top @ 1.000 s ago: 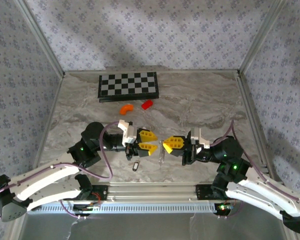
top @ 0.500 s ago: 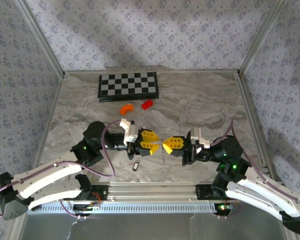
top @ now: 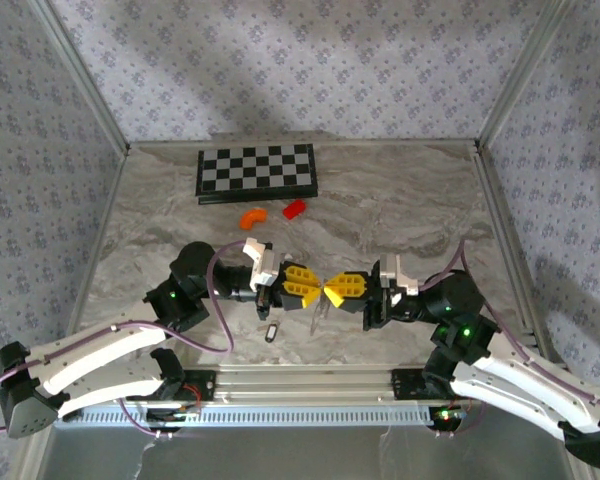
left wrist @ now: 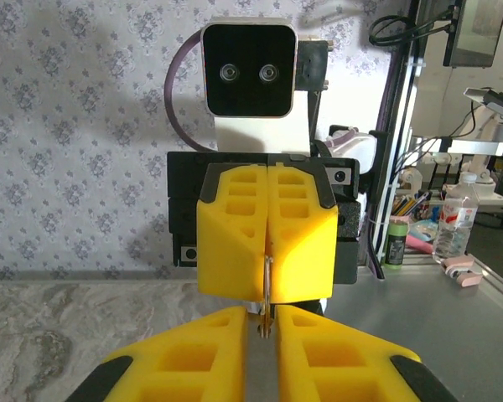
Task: Put the keys on the keyring
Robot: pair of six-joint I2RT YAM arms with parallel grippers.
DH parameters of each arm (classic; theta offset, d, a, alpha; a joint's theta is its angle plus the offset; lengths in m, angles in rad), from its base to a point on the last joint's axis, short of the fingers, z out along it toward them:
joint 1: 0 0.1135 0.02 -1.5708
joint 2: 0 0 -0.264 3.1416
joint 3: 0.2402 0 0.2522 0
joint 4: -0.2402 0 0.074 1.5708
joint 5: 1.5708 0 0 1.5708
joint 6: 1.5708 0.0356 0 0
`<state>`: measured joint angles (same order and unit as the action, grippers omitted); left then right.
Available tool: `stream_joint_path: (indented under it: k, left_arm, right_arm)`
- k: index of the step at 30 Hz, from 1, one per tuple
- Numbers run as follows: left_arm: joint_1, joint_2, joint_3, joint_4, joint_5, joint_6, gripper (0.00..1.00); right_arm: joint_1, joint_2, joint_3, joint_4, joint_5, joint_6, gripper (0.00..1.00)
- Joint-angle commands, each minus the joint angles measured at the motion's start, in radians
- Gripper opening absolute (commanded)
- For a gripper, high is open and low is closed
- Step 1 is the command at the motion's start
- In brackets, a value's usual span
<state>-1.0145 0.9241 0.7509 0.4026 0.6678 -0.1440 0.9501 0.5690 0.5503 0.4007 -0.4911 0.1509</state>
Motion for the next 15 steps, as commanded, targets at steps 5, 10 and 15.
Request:
stream_joint_path:
  k: [5,10,15]
  left_arm:
    - [-0.010,-0.005,0.033,0.056,0.032,-0.011,0.16]
    - [-0.012,-0.005,0.033,0.052,0.031,-0.010,0.08]
    - [-0.012,-0.006,0.033,0.035,0.024,0.002,0.03]
  right_arm:
    - [-0.007,-0.003,-0.007,0.041,-0.018,0.021,0.00]
    - [-0.008,-0.004,-0.009,0.043,-0.021,0.022,0.00]
    - [-0.008,-0.006,-0.010,0.032,-0.015,0.017,0.00]
